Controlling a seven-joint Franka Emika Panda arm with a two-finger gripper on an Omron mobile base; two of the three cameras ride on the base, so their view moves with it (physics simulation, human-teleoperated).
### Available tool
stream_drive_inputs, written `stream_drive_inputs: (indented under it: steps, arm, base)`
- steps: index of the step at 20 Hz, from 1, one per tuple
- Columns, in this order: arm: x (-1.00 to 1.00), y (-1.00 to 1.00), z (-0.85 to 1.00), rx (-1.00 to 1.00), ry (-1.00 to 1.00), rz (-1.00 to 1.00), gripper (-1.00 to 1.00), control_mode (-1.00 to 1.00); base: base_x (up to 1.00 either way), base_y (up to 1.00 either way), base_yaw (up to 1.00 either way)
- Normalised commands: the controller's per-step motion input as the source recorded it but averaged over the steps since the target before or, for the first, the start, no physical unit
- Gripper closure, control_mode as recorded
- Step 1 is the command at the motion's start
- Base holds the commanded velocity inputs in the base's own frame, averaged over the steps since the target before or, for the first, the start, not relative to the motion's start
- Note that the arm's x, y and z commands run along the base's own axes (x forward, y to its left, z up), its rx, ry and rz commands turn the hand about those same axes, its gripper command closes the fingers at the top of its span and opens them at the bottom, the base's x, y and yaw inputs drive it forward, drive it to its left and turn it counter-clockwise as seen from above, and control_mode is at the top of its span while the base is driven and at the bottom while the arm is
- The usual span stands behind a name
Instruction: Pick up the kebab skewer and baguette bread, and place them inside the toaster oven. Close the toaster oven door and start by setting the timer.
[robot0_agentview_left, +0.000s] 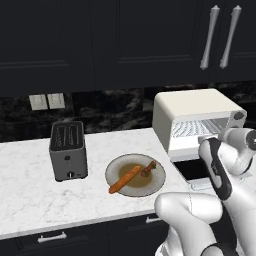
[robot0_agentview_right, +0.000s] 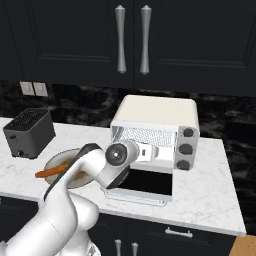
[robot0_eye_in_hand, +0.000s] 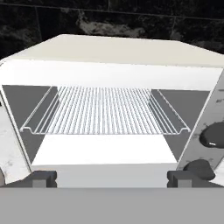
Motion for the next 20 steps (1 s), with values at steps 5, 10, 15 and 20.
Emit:
stream_drive_inputs:
  steps: [5, 10, 15, 20]
  arm:
    - [0.50, -0.12, -0.01, 0.01, -0.02, 0.00, -1.00, -1.00]
    - [0.58, -0.01, -0.02, 0.00, 0.00, 0.00, -1.00, -1.00]
    - [0.34, -0.10, -0.01, 0.00, 0.00, 0.00, -1.00, -1.00]
    - [0.28, 0.00, -0.18, 0.00, 0.00, 0.00, -1.00, -1.00]
  base:
    - [0.00, 0.00, 0.00]
    - [0.00, 0.00, 0.00]
    - [0.00, 0.00, 0.00]
    - [0.00, 0.00, 0.00]
